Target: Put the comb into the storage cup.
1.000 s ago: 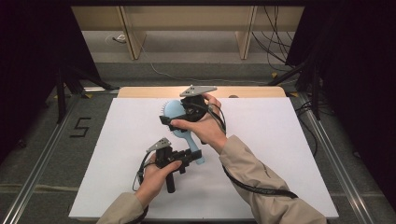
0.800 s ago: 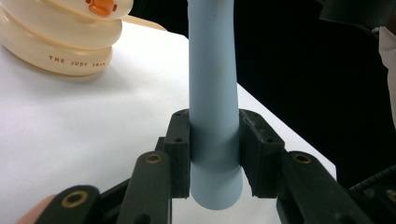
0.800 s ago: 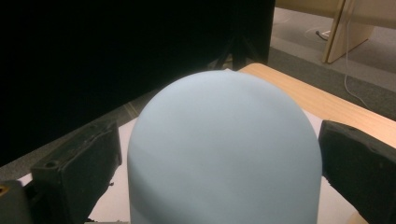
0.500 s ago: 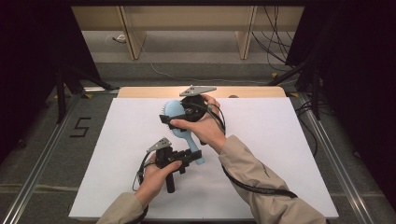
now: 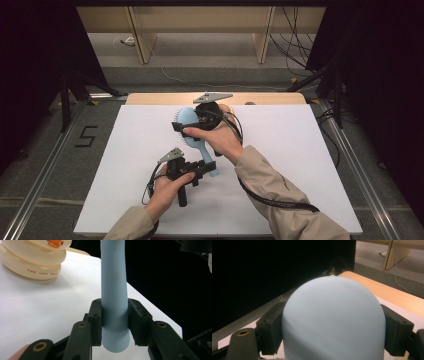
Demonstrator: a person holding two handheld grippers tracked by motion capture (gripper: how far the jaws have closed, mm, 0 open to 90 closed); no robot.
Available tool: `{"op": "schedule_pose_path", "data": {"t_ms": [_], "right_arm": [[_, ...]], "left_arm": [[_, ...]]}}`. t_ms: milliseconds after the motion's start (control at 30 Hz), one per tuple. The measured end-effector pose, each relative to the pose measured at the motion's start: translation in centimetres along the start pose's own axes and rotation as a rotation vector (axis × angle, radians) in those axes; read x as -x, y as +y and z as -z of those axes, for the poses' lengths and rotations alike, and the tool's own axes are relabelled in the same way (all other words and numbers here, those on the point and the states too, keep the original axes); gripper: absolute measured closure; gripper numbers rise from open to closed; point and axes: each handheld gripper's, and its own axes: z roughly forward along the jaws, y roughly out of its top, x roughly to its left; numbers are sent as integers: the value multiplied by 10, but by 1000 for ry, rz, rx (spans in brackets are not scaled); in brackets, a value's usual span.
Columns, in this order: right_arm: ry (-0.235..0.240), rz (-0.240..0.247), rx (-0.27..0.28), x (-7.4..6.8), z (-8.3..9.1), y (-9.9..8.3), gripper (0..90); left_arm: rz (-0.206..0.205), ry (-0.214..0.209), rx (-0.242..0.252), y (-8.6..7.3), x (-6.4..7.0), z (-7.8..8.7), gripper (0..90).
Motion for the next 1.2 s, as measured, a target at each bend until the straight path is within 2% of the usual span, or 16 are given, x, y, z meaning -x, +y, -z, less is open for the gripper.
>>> {"op": "schedule_pose_path", "data": {"t_ms": [400,633,900,1033,1100,1200], "right_arm": [[-10,8,12,-2,2,1,206],[-9,9,26,-2,5,3,207],[-1,19,18,-3,7,5,208],[0,21,25,-3,9,6,209],[-2,18,39,-2,9,7,209],[-14,16,57,-1,12,7,209]], "left_arm": [[-14,10,7,1,0,1,656],[-45,28,16,3,1,2,655],[-81,54,16,3,2,2,647],[-115,90,1,5,4,1,529],[-128,106,-13,5,5,0,439],[-166,151,-35,4,7,-1,295]]}}
